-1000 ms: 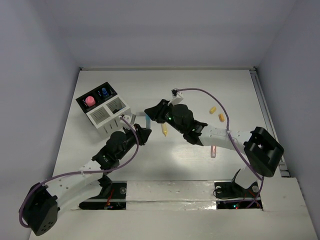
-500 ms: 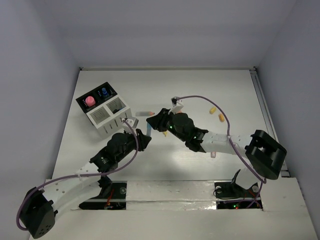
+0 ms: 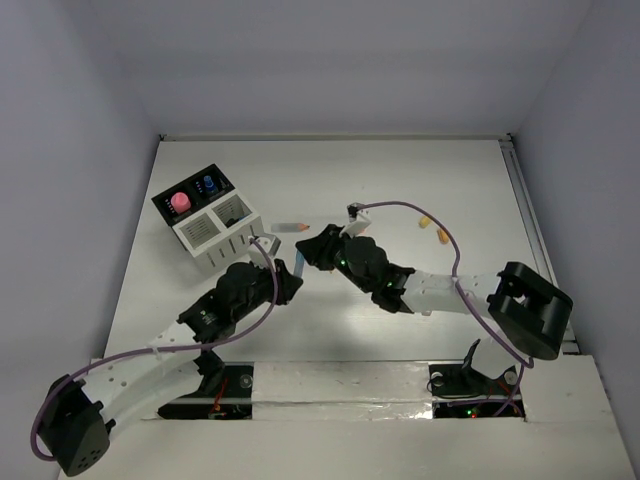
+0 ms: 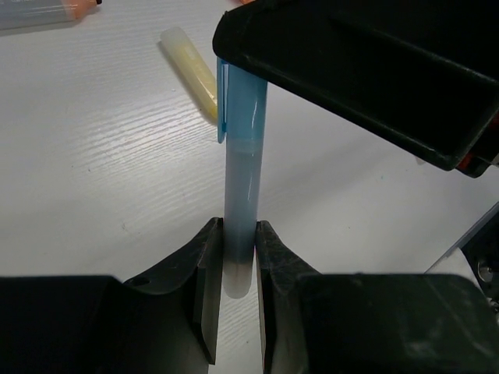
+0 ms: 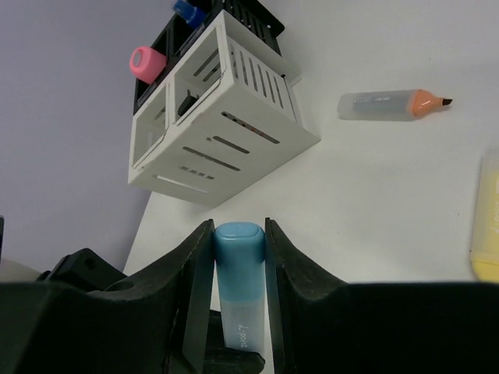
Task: Sort the stationery into containers
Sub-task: Close the pen cap on the pen, then place the pen in the storage box.
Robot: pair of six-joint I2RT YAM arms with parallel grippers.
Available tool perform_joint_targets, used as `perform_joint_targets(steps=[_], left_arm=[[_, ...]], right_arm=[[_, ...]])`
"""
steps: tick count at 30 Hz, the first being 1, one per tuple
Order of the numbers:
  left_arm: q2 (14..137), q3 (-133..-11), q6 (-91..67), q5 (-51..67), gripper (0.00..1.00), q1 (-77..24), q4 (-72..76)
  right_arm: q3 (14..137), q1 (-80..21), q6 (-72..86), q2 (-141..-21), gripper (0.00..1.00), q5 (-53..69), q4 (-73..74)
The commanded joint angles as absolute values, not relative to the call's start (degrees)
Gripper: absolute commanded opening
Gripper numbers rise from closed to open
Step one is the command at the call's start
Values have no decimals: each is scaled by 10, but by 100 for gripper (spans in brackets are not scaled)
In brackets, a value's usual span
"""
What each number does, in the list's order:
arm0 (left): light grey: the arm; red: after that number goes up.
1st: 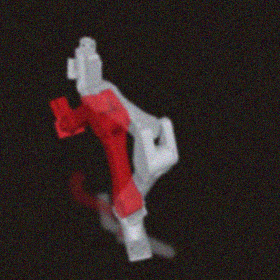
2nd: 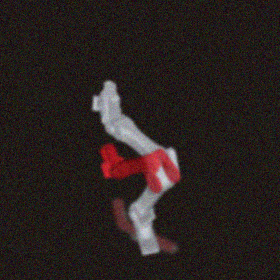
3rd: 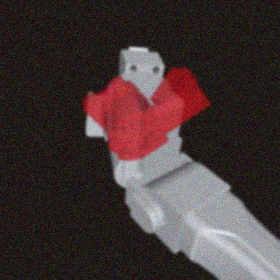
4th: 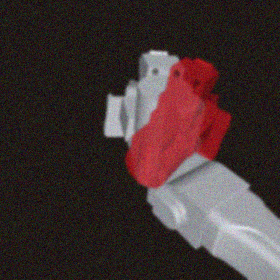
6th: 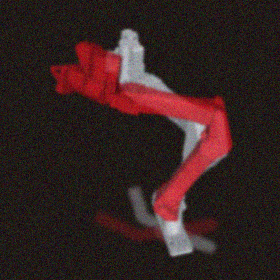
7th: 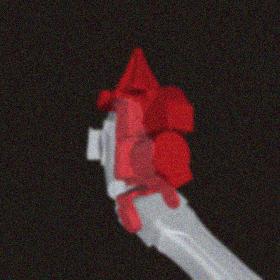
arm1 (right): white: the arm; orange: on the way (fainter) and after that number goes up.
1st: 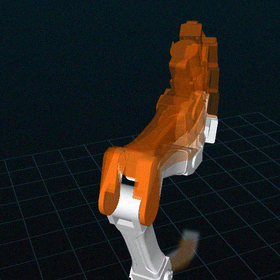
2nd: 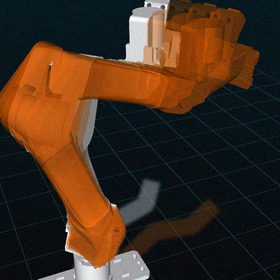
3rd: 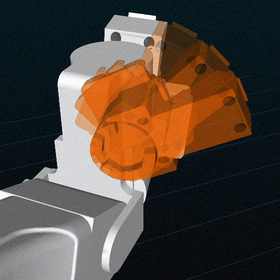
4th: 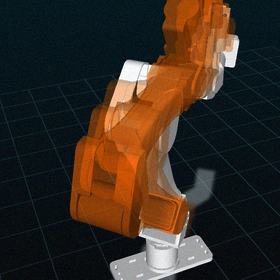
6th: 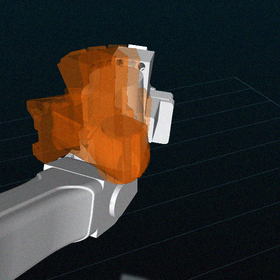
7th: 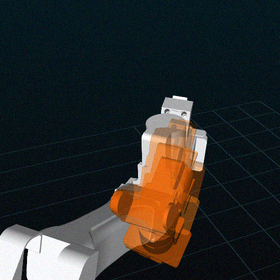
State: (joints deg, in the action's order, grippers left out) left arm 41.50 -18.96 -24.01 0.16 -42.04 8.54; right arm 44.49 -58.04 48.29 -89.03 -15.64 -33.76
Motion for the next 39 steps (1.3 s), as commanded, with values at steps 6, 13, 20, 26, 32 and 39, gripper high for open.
perform_joint_targets(steps=[6,13,20,26,32,39], left_arm=[[342,-275,-280,-55,25,-398,215],[248,-306,-293,-58,82,-398,81],[114,-362,-279,-119,89,-398,-27],[100,-437,-216,-148,99,-398,-80],[81,-433,-178,-193,99,-398,-93],[72,-416,-173,-199,99,-398,-90]], right_arm=[[546,-609,425,-902,0,-145,-200],[700,-568,353,-959,0,-191,-227],[811,-548,343,-1027,0,-143,-254],[945,-548,357,-1148,0,-67,-272],[1069,-561,322,-1260,0,-33,-274],[1170,-577,294,-1327,0,-25,-250]])
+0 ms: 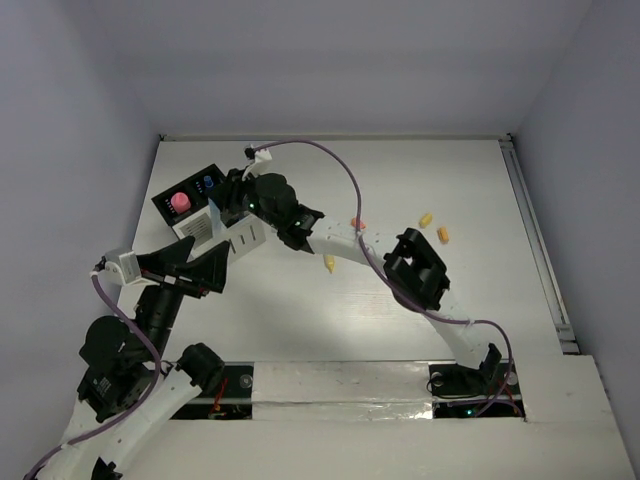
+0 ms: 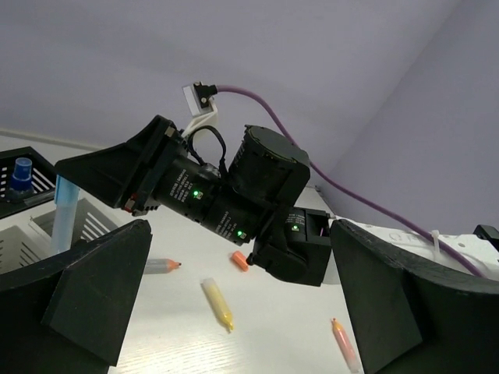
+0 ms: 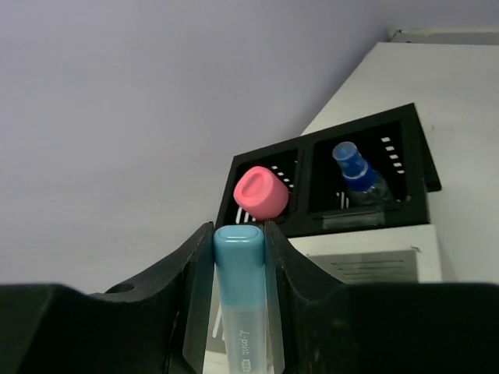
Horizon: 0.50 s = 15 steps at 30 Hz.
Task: Sort the stationery into containers
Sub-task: Place the pen in the storage box.
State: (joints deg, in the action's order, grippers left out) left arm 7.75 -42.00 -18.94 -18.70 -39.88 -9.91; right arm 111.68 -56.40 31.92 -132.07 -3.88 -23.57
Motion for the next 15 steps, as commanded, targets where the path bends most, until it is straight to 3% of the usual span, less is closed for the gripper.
perform_joint_targets(steps=[1,11,12,15], left_arm=[[72,-416,-174,-198,99,-398,-90],[70,-413,-175,-202,99,-398,-91],[73,-412,-174,-203,99,-398,-91],[76,-413,-175,-202,99,-398,-91]], right_arm=[[1190,-577,294,-1341,0,-25,-246],[1244,-588,280,-1404,1,-38,-240],[1243,-588,279,-1406,4,-39,-241],[1235,-588,274,-1399,26,-32,-248]])
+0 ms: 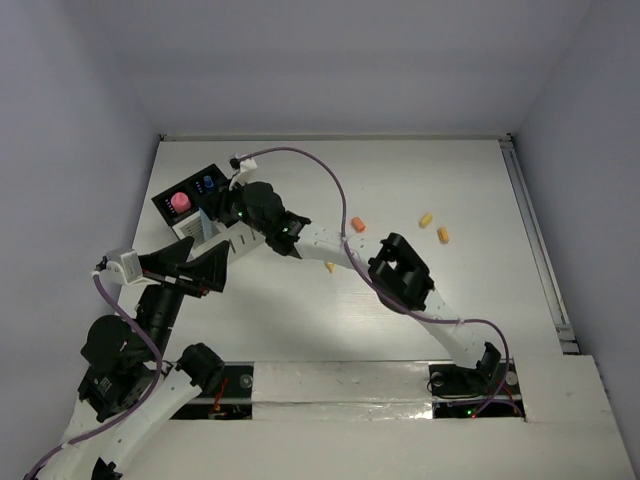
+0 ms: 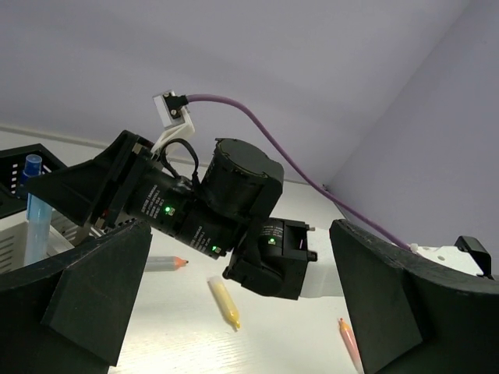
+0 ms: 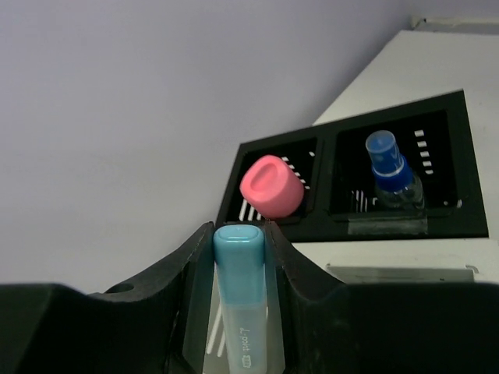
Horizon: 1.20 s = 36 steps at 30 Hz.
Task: Sort the stationery into containers
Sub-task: Place the pen in the storage box, then pick up the pen from the center of the board.
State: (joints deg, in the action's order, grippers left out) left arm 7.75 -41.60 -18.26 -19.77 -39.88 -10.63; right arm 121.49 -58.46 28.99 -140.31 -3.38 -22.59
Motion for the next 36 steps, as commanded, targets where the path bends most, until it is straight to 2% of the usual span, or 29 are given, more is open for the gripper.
perform_joint_targets(steps=[1,2,3,6,7,10,12,15,16,18,19,21,25,30,33,36], left_arm=[[77,-413,-174,-202,99,-398,-91],[79,-413,-174,-201,99,-398,-91],[80,-413,-174,-201,99,-398,-90],[85,-413,-175,-199,99,-398,-89],[87,-412,-177,-199,99,-398,-89],[92,-412,-178,-195,99,-398,-88],[98,-411,-179,-192,99,-398,-86],[112,-410,-185,-178,99,-398,-82],[117,-409,-186,-171,99,-398,-80],[139,-407,-191,-142,98,-398,-70],[149,-406,-191,-128,97,-398,-65],[189,-410,-198,-89,95,-398,-56],[244,-396,-219,-25,90,-398,-13],[300,-353,-254,34,79,-398,82],[331,-331,-273,55,72,-398,119],[364,-315,-287,74,67,-398,150]], right_arm=[[1233,-588,272,-1395,37,-29,-249],[1230,-588,271,-1390,41,-26,-250],[1224,-588,267,-1377,50,-26,-251],[1212,-588,253,-1353,60,-24,-250],[1191,-588,251,-1330,67,-25,-252],[1148,-588,236,-1276,73,-27,-262],[1096,-588,222,-1245,73,-32,-261],[984,-581,207,-1167,64,-40,-259],[950,-571,208,-1147,53,-41,-255],[852,-547,214,-1090,42,-46,-243],[820,-537,224,-1072,32,-48,-224],[741,-501,235,-1025,21,-41,-172],[654,-455,241,-957,17,-40,-49],[542,-449,268,-875,18,-39,-18],[488,-449,290,-848,22,-69,-2],[450,-434,312,-817,34,-113,39]])
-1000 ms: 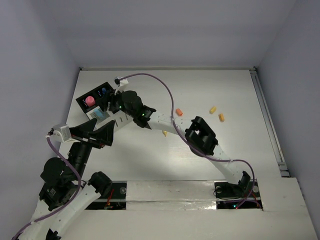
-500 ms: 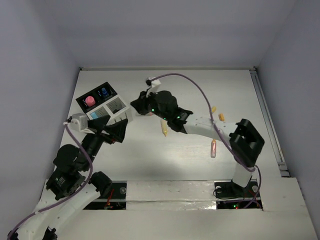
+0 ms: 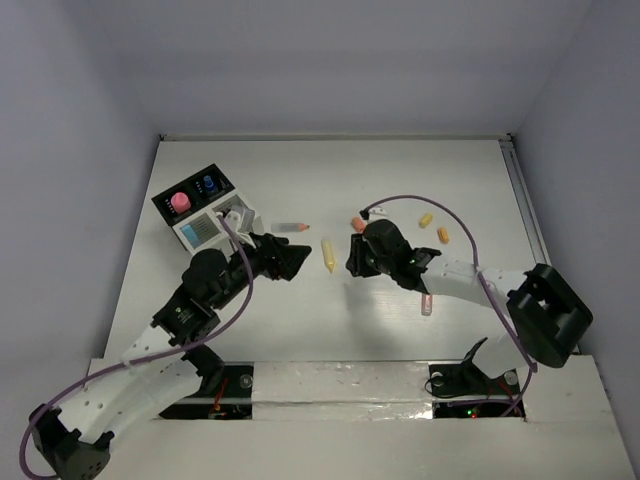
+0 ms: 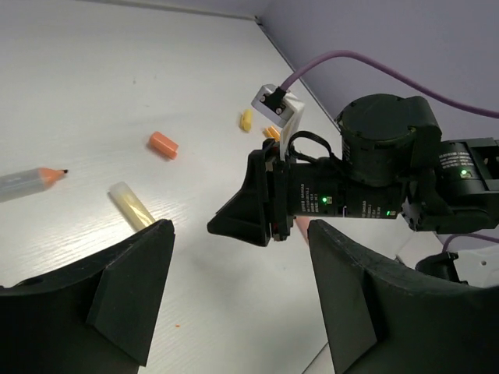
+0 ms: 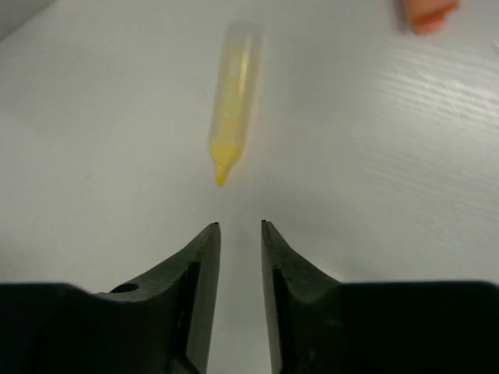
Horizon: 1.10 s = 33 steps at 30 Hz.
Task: Sort the stationery into containers
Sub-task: Pick up the pen from the center of the board.
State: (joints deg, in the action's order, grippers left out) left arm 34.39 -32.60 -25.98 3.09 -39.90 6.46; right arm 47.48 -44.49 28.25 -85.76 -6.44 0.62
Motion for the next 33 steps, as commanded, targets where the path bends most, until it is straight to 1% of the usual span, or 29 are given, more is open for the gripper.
perform_joint_targets(steps=[1,2,4,5,6,7,8,9,10,11,13,17,20,24,25,27,29,30,31,33], left_arm=[[373,-309,-291,77,66,-398,162],[387,-301,-294,81,63,-398,169],[400,-290,-304,97,61,-398,194],[405,-281,-306,99,60,-398,202],[416,-278,-307,103,60,-405,209],[423,-275,-308,105,60,-411,220],[428,-272,-306,105,60,-411,224],[439,-272,-303,112,60,-418,228],[445,-272,-298,116,60,-418,233],[451,-272,-295,117,60,-425,236],[465,-270,-290,119,60,-434,247],[475,-258,-287,121,60,-448,271],[469,-244,-285,135,60,-454,279],[452,-230,-279,132,60,-454,280],[449,-229,-276,132,60,-454,280],[445,-222,-275,135,60,-454,283],[445,-215,-274,141,60,-454,292],[445,-214,-274,146,60,-459,297],[445,-214,-273,147,60,-459,298],[445,-214,-269,145,60,-459,298]], right_arm=[[442,-428,325,-806,40,-122,59],[435,-422,333,-794,43,-132,69],[413,-397,352,-748,48,-163,110],[407,-386,359,-731,54,-175,128],[402,-375,364,-715,56,-198,147],[398,-359,371,-681,57,-210,196],[400,-353,373,-664,67,-220,224],[403,-353,376,-649,74,-242,249],[407,-340,392,-629,84,-255,304],[410,-340,398,-622,87,-262,328],[407,-321,407,-617,90,-264,362],[406,-280,413,-655,88,-198,367],[396,-251,418,-692,82,-172,362],[400,-250,426,-725,76,-166,355],[401,-250,430,-735,71,-164,348],[402,-250,431,-756,69,-154,344],[402,-250,434,-787,64,-149,333],[402,-250,435,-794,61,-146,330],[401,-250,437,-808,54,-144,322],[395,-250,438,-817,48,-136,312]])
